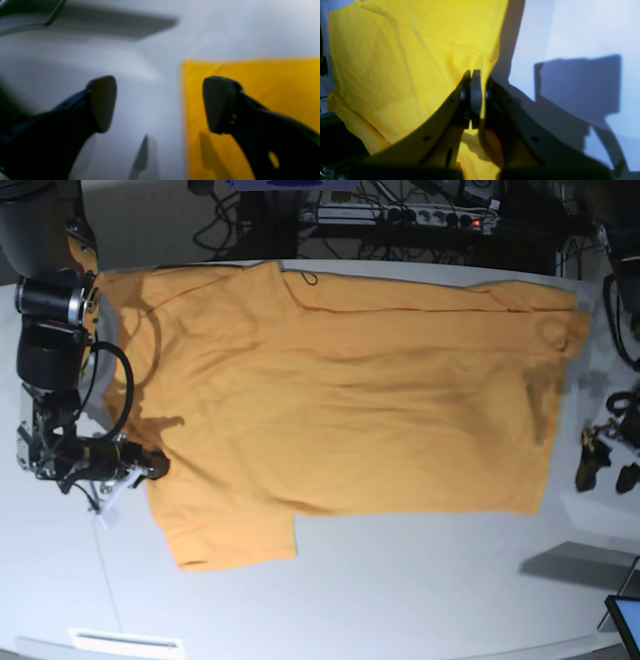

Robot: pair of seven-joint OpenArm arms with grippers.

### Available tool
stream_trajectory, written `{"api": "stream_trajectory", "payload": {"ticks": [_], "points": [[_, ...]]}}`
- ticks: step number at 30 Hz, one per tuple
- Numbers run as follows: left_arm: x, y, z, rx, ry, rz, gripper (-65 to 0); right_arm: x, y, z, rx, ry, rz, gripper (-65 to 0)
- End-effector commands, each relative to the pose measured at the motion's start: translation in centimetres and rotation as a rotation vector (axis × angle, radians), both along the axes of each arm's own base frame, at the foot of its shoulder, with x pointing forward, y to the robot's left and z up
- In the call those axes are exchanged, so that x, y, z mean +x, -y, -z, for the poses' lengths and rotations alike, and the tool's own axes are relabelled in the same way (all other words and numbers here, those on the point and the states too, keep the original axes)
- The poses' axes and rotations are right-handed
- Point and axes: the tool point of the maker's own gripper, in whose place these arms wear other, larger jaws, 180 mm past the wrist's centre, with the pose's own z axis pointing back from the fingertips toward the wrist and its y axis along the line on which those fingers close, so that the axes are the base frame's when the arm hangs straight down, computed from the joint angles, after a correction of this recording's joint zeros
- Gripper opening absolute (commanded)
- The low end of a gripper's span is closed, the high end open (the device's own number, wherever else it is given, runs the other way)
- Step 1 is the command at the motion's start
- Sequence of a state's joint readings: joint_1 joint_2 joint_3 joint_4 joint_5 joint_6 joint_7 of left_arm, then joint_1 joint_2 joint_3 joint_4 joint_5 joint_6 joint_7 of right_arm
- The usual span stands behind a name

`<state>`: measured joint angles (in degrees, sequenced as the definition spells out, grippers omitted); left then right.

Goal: Fold the T-shirt properly
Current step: 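Bring the left gripper to the other hem corner and pinch it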

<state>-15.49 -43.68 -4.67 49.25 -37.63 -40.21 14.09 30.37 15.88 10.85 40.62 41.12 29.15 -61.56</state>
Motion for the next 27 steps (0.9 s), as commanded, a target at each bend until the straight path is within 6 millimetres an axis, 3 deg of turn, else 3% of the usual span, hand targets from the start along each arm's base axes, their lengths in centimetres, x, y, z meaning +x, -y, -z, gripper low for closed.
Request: {"api": "stream_trajectory", "payload": {"ticks": [1, 7, 11, 13, 18, 21, 24, 27], "points": [[0.5, -1.7, -2.0, 0.019, 0.028, -0.031, -10.6, 0.5, 0.9, -0.6, -0.039, 0.006, -0.012, -64.4], [1.6, -2.5, -1.2, -0.039, -0.046, -0.081, -10.6, 0.4, 1.0, -0.6, -0.040, 0.003, -0.012, -64.4], [1.4, -2.5, -1.3, -0.119, -0.052, -0.097, -10.2, 0.4, 1.0, -0.6, -0.040, 0.003, -0.012, -64.4], [1.1, -3.2, -2.3, -0.157, -0.046, -0.106, -10.2, 0.4, 1.0, -0.6, -0.040, 0.003, -0.012, -64.4], [0.5, -3.3, -1.8, -0.219, -0.086, -0.119, -10.2, 0.3, 0.9, -0.5, -0.040, 0.001, -0.014, -64.4], [0.3, -2.9, -0.9, -0.230, -0.104, -0.118, -10.2, 0.3, 0.9, -0.5, -0.040, 0.001, -0.014, -64.4], [-1.2, -1.5, 2.6, -0.252, -0.168, -0.108, -10.2, 0.1, 0.9, -0.4, -0.040, -0.003, -0.014, -64.4], [-1.6, -0.6, 3.9, -0.272, -0.186, -0.104, -10.2, -0.1, 1.0, -0.1, -0.042, -0.009, -0.013, -64.4]]}}
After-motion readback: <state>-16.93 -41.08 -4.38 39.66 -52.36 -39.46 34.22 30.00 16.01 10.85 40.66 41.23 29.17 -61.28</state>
